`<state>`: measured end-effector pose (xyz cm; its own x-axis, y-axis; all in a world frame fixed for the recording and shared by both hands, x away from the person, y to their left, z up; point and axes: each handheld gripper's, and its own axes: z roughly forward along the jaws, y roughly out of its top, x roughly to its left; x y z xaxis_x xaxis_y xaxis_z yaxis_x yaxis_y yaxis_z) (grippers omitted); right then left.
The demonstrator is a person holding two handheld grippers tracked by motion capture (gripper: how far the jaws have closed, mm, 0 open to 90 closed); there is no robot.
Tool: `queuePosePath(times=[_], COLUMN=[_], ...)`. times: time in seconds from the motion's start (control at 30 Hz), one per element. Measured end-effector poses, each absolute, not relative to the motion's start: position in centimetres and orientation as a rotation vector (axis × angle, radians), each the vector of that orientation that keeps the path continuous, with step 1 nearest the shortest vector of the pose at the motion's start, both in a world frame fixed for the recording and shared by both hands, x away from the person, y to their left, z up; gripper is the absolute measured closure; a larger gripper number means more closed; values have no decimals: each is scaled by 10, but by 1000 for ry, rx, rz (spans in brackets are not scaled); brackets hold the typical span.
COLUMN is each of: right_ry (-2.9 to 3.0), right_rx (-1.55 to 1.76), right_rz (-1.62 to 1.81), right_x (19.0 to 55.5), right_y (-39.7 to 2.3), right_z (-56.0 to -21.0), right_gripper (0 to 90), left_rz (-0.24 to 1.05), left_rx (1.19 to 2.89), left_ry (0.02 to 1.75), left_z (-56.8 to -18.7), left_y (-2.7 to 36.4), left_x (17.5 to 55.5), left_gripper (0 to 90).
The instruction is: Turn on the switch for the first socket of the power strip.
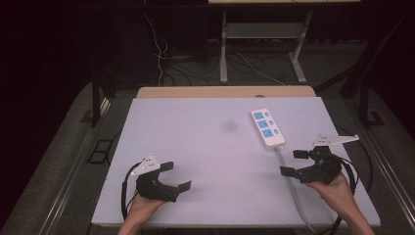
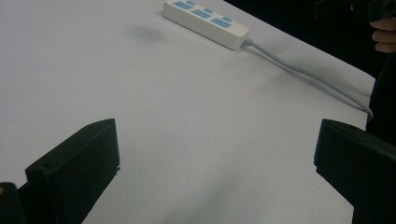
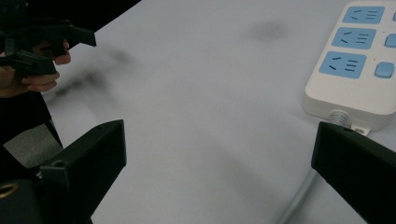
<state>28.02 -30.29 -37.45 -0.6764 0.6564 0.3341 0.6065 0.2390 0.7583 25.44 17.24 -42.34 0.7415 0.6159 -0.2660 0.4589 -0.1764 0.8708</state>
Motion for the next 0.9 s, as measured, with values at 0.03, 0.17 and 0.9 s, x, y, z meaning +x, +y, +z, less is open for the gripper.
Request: queuePosePath(times=[0.03,0.17,0.9], right_ry=[2436,2453,2525], right_rx=[1237,1234,1214], right_rz=[1440,1427,1335], right_x=[283,290,326], right_y=[-303,-302,-294], right_z=[-374,-372,-358], right_gripper=[29,29,29], left_rz=[170,169,168], left_rx=[1817,1813,1811], left_ry=[839,845,851], left_z=[-424,-424,-425], left_y=[172,173,174], left_x=[255,255,256], left_gripper=[0,0,0])
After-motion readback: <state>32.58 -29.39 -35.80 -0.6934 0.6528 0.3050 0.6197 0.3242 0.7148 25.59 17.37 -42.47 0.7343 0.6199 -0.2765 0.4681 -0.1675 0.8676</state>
